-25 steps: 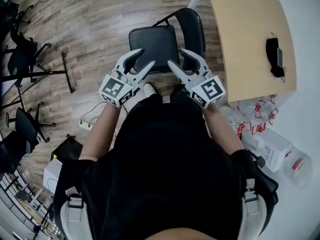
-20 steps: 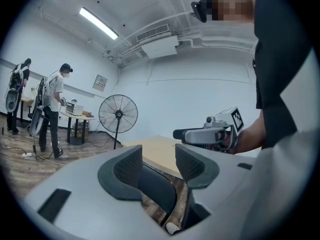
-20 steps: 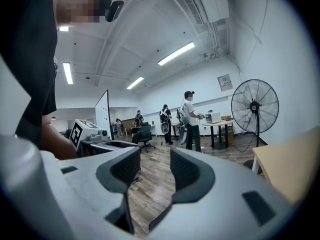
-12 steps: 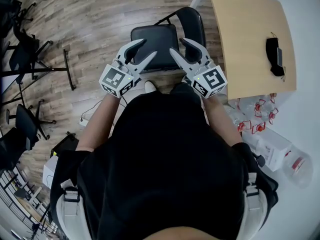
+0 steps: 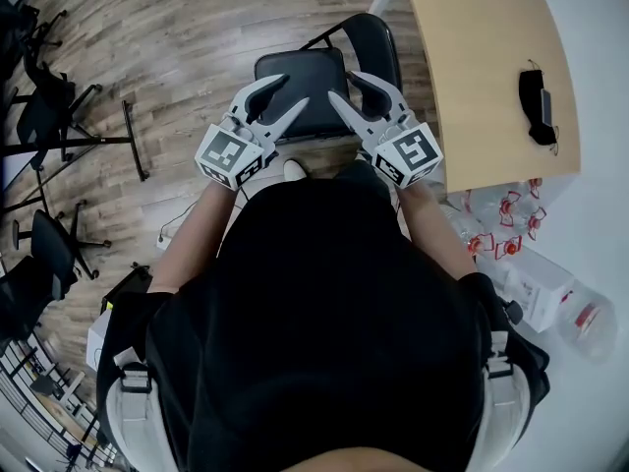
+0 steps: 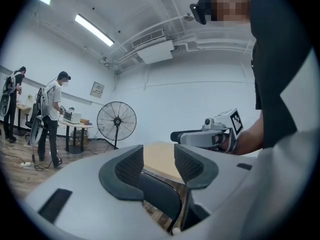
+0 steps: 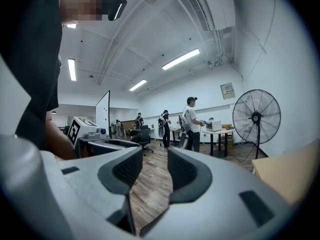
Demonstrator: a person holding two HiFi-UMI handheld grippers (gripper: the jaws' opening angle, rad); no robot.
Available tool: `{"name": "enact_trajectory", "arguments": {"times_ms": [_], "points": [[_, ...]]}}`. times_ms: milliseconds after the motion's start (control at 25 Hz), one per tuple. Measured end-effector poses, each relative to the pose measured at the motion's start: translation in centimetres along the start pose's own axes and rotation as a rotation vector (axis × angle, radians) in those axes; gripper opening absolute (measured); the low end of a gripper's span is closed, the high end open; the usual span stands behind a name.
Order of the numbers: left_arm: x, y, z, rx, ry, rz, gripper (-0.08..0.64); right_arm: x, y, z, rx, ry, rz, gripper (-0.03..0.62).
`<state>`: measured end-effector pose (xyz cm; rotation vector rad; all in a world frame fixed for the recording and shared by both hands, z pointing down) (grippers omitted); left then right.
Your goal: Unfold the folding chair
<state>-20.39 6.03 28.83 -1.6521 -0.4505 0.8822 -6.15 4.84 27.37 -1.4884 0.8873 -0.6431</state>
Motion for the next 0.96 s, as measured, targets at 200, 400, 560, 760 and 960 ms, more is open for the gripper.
{"name": "enact_trajectory", "arguments": {"times_ms": [200,400,560,760,960], "points": [[0.2,-0.1,0.3,-0.003,0.001,0.003,0.187,-0.4,-0.3,0.2,-0.005,0.012,-0.007,0.152],[-0.1,-0.5,0.5,-0.007,0.01,0.012,0.187,-0.7,-0.3,0.3,0.015,0.049,-0.024,0.152],[-0.2,-0.5,0.7,-0.005,0.015,0.013,0.187,-0.7,-0.5,0.2,-0.001,0.046,-0.025,0.152],[-0.3,-0.6,0.9,-0.002,0.017,0.03,0.187,-0.6,-1.0,0.0,-0.009,0.028,-0.037,0.152],[-0.3,-0.2,1.0,-0.002,0.027,0.023,0.187,-0.7,-1.0,-0.2,-0.023,0.031,-0.045,0.152]]}}
Point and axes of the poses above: the fingertips, and each gripper's own axes: z backward along the fingers, x to its right, y out of its top, the point moved 5 cm from there along z, backward along the fingers, and after that the axes turned 10 degrees about z, right-handed, at the moved point
